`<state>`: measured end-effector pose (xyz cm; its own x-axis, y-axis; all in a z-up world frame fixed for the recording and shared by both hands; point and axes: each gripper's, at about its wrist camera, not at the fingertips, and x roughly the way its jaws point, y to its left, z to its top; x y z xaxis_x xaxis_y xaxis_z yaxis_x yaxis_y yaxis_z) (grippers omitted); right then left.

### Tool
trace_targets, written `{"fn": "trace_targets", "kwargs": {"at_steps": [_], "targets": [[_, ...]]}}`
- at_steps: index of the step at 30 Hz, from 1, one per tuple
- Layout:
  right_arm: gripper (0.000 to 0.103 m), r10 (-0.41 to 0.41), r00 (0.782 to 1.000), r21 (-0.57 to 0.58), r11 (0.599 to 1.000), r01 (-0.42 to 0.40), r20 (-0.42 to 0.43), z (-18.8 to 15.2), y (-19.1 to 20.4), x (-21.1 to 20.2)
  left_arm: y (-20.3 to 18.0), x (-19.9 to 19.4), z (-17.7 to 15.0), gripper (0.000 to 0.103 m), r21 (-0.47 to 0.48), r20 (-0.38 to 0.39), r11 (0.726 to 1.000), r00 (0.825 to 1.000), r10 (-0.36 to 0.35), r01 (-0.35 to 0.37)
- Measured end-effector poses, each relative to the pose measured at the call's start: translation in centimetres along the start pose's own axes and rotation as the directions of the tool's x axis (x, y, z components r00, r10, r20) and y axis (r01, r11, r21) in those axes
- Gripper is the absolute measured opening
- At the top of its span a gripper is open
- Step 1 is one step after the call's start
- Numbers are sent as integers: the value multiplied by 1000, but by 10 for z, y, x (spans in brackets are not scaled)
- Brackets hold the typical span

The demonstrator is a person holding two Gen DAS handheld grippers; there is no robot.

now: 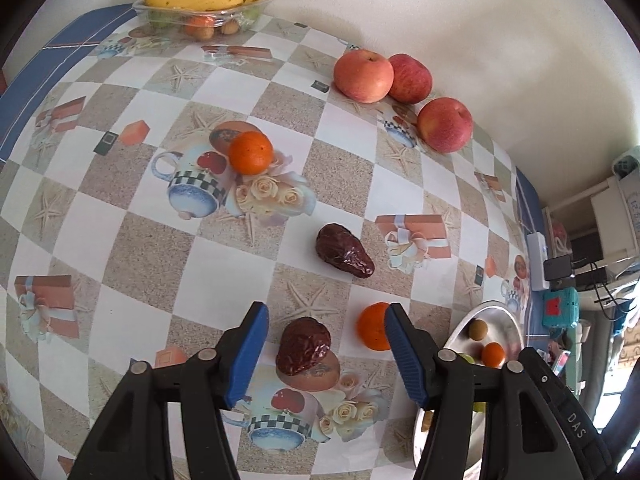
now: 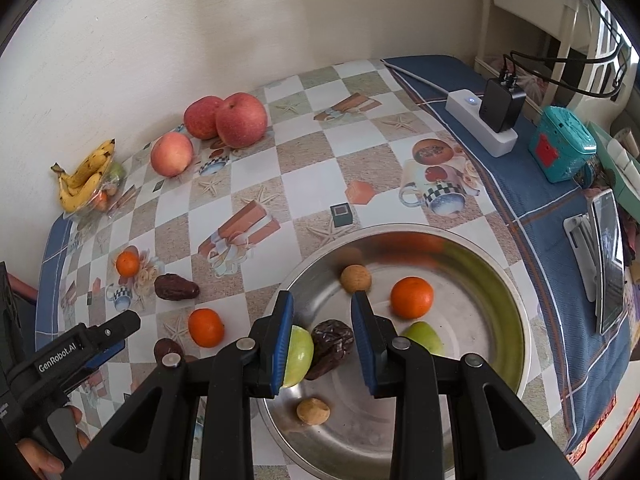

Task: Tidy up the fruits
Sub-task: 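Move the left gripper to a dark date while the right gripper approaches another orange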

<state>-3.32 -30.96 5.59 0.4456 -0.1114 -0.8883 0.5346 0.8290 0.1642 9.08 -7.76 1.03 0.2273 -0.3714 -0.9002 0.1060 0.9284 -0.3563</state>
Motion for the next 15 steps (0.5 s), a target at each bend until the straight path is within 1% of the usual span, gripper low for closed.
{"fn": "trace_targets", "kwargs": {"at_steps": [2, 3, 4, 5, 6, 7, 8, 9, 10, 11, 12, 15], "targets": [[32, -2, 1000, -3, 1000, 2, -3, 0, 1, 1, 1, 3, -1, 82, 2, -3, 1000, 1000, 30, -30], [32, -3, 1000, -4, 1000, 3, -4, -1, 1, 1, 2, 5, -1, 85, 3, -7, 999, 999, 51, -51], [32, -4, 1000, -6, 1000, 4, -5, -1, 2, 2, 4, 9, -2, 94, 3, -12, 997, 997, 80, -80], [34, -8, 1000, -8, 1000, 8, -6, -1, 2, 3, 7, 12, -3, 103, -2, -19, 994, 994, 105, -105], [38, -12, 1000, -10, 1000, 12, -8, -1, 2, 4, 10, 15, -4, 103, -12, -24, 992, 992, 126, -127], [51, -19, 1000, -12, 1000, 19, -12, -2, 2, 7, 14, 19, -6, 103, -27, -34, 988, 988, 153, -154], [67, -32, 999, -13, 999, 31, -19, -2, 1, 10, 18, 22, -7, 103, -40, -44, 984, 984, 171, -173], [74, -42, 999, -13, 999, 42, -22, -3, 1, 13, 21, 24, -7, 103, -52, -51, 981, 982, 183, -186], [86, -50, 999, -14, 999, 49, -22, -4, 0, 16, 24, 25, -8, 103, -63, -56, 979, 980, 190, -193], [91, -60, 998, -16, 998, 59, -30, -6, -1, 22, 27, 25, -8, 103, -75, -56, 977, 979, 194, -198], [92, -68, 997, -19, 998, 67, -41, -7, -1, 25, 29, 25, -8, 103, -82, -53, 976, 979, 197, -201], [93, -96, 993, -13, 995, 95, -66, -11, -4, 35, 31, 20, -6, 103, -87, -30, 975, 978, 204, -206]]}}
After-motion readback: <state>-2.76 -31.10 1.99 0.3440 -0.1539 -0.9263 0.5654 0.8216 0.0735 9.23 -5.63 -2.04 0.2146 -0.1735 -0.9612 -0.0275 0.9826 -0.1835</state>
